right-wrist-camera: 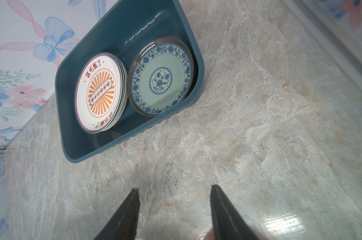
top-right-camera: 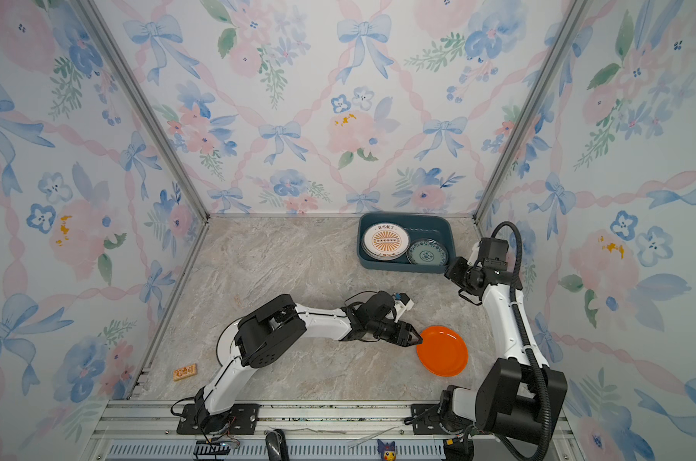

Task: Place the plates into the plastic bin on the countertop
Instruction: Pick up the plate from the bottom-right of the table.

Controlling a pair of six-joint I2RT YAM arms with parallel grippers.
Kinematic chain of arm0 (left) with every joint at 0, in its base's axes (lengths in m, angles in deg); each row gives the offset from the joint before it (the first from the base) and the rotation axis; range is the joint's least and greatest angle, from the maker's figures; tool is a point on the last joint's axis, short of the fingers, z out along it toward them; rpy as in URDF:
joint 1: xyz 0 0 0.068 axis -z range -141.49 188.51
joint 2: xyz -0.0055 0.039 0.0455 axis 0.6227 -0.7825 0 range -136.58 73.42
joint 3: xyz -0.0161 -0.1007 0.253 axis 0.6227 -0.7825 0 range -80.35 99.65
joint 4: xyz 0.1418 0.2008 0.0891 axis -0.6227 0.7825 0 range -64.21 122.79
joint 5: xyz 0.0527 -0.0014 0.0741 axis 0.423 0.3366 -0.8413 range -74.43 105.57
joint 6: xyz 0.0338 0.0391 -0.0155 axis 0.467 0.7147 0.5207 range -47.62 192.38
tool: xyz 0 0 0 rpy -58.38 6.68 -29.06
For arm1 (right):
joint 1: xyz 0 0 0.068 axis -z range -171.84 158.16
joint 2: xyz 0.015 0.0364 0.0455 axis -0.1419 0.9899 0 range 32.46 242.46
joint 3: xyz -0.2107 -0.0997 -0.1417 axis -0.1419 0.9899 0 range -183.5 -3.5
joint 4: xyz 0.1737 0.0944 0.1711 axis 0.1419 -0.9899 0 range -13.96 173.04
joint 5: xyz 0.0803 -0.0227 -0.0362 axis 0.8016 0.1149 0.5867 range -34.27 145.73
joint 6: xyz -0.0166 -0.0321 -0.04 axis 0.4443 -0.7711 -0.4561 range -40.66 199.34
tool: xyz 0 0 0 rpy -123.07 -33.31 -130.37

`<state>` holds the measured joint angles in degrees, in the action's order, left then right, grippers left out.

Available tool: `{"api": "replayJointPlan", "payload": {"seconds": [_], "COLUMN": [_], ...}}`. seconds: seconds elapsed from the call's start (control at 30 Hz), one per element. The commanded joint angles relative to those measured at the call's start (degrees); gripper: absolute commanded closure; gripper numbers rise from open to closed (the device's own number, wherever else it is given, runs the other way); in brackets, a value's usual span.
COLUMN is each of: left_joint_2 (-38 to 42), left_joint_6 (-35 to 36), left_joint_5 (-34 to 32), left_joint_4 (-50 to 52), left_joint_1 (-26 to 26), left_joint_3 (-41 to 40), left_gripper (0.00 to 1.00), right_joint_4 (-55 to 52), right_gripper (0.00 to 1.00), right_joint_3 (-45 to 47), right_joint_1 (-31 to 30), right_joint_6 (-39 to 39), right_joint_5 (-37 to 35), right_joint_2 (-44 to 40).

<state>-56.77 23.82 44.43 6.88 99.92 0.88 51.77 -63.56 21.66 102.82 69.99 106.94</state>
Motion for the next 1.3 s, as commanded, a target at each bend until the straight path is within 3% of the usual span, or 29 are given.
{"api": "replayJointPlan", "payload": {"seconds": [0.0, 0.2, 0.33, 0.53, 0.83, 1.07, 1.27], "left_joint_2": [-3.50, -6.54, -7.35, -7.62, -3.50, 8.32, 20.08], "left_joint_6": [0.08, 2.26, 3.50, 4.59, 6.72, 9.83, 11.97], "left_joint_5": [-0.67, -2.37, -3.32, -3.73, -3.64, -3.93, -3.63], "left_joint_4": [4.95, 10.78, 13.05, 14.43, 14.10, 12.32, 11.58], "left_joint_1": [0.72, 1.00, 0.98, 0.71, -1.35, -8.06, -15.00], "left_joint_3": [2.58, 7.24, 9.13, 9.69, 5.81, -5.61, -16.54], "left_gripper": [0.51, 0.71, 0.77, 0.96, 1.00, 1.00, 1.00], "right_joint_4": [1.06, 1.56, 1.71, 1.67, 2.08, 3.46, 6.37], "right_gripper": [0.48, 0.48, 0.48, 0.48, 0.47, 0.45, 0.40], "right_joint_3": [1.23, 2.00, 2.39, 3.16, 5.18, 6.81, 8.22], "right_joint_1": [0.73, 0.88, 0.97, 0.91, 0.84, -0.93, -6.09], "right_joint_6": [-0.76, -0.88, -0.85, -1.13, -2.56, -2.23, -2.27], "right_joint_5": [1.38, 1.80, 1.93, 2.27, 3.82, 7.89, 12.69], "right_joint_2": [-1.37, -1.53, -1.77, -2.40, -4.43, -4.99, -4.26]}}
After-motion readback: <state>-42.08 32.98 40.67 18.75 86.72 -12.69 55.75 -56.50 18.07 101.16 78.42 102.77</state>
